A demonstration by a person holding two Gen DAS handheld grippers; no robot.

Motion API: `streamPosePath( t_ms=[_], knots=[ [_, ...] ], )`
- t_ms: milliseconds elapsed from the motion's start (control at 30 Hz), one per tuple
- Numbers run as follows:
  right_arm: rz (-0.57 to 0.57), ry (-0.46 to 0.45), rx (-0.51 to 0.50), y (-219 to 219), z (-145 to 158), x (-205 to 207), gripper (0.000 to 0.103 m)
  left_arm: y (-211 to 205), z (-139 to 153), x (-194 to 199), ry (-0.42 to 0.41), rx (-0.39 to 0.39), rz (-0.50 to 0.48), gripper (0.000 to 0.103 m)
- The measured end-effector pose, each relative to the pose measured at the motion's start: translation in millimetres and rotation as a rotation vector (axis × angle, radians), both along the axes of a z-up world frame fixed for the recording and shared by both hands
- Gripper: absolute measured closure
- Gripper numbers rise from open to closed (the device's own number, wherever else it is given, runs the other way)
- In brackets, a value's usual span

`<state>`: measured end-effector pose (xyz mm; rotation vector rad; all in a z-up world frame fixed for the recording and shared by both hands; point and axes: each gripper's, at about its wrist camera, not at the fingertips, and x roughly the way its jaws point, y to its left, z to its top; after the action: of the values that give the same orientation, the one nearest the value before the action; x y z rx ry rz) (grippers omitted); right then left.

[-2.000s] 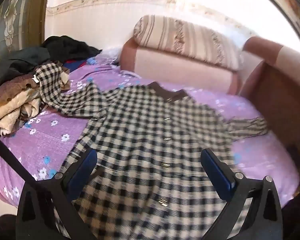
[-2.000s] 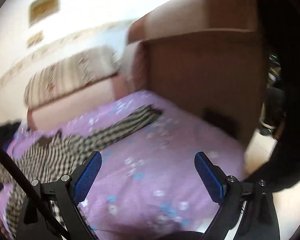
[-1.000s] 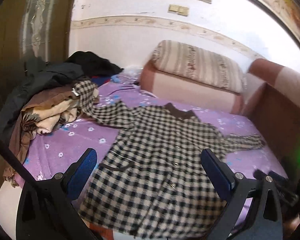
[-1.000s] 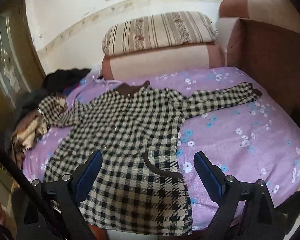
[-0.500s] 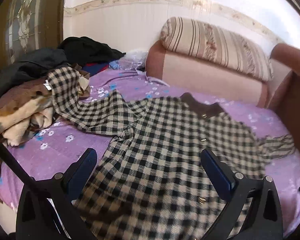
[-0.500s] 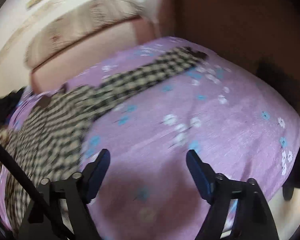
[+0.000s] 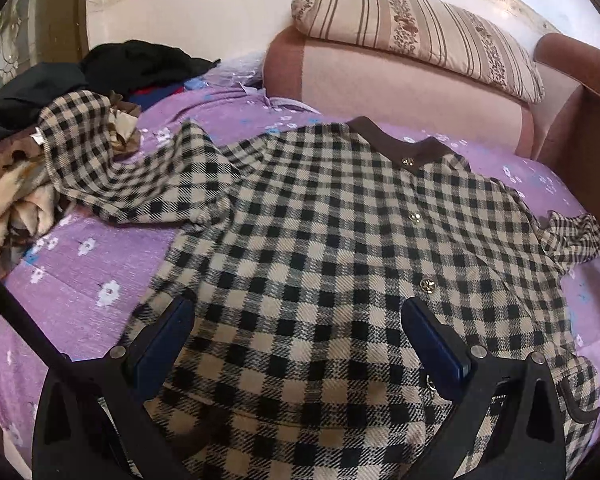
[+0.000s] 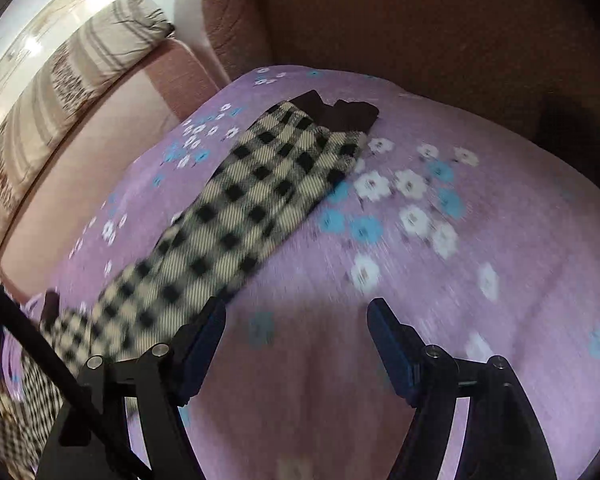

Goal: Fold large clothes
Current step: 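Grasp the checked coat's sleeve cuff with the right gripper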

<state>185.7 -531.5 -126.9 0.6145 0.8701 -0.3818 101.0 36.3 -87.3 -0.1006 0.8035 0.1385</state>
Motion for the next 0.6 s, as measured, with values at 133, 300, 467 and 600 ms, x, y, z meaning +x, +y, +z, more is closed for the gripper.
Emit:
streamPosePath(
  t_ms=[133,300,467,600],
  knots=[
    [-0.030,-0.015,0.026,-12.2,-5.0,23.1,0.025,0.9,-2.3,4.3,0.017,-0.033,-0.005,0.000],
    [-0.073,-0.040,0.058,-32.0,-8.1,46.4,0.025,2.4,0.4,5.9,0.005,-0.064,0.001,0.000],
    [-0.126,-0.084,0.130,-50.8,-10.4,67.0,0.025,5.1,-6.3,10.4,0.028,-0.056,0.006,0.000],
    [-0.132,-0.099,0.218,-63.7,-11.9,81.4,0.066,6.1,-15.4,15.3,0.057,-0.051,0.009,0.000]
  ],
)
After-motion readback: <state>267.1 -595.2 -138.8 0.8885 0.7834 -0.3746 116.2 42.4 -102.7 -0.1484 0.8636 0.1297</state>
